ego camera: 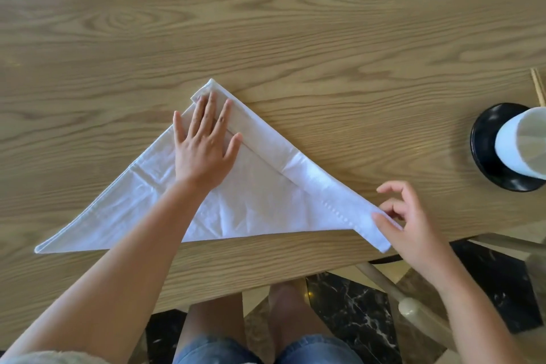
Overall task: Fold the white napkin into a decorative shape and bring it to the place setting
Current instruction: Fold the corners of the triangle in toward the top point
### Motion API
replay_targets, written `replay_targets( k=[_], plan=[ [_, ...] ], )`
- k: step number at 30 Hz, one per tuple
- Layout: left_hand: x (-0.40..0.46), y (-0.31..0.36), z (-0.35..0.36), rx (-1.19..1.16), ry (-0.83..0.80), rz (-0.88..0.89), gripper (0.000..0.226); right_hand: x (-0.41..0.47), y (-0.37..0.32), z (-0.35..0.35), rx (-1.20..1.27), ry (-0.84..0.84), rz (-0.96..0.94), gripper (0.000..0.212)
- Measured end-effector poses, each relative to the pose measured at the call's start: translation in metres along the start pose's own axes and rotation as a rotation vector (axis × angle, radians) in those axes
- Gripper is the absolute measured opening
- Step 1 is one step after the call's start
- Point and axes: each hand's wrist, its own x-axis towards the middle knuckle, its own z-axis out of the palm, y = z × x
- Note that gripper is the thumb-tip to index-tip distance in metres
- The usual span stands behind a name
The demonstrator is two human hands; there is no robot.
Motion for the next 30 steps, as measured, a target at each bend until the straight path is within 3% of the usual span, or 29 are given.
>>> replay_targets(
  k=[4,8,11,16,20,25,30],
  plan=[
    [0.0,-0.001,0.0,-0.016,-0.005,-0.003,0.063,0.007,-0.038,-0.012,0.054,-0.099,-0.122,0.026],
    [0.001,-0.003,-0.004,-0.087,0.012,-0.015,0.064,0.025,-0.082,-0.015,0.147,-0.235,-0.209,0.041],
    [-0.001,-0.004,-0.005,-0.209,0.049,-0.021,0.066,0.049,-0.109,-0.003,0.1,-0.332,-0.287,0.023],
    [-0.003,-0.008,-0.006,-0.371,0.11,-0.032,0.068,0.103,-0.141,0.033,0.047,-0.294,-0.453,0.011],
    [-0.003,-0.007,-0.009,-0.495,0.143,-0.047,0.069,0.142,-0.164,0.07,0.061,-0.393,-0.435,0.007],
    [-0.004,-0.006,-0.01,-0.525,0.185,-0.053,0.065,0.184,-0.169,0.11,-0.113,-0.406,-0.387,0.029],
    [-0.002,-0.007,-0.009,-0.514,0.183,-0.07,0.062,0.206,-0.172,0.123,-0.226,-0.369,-0.372,0.015]
  ],
)
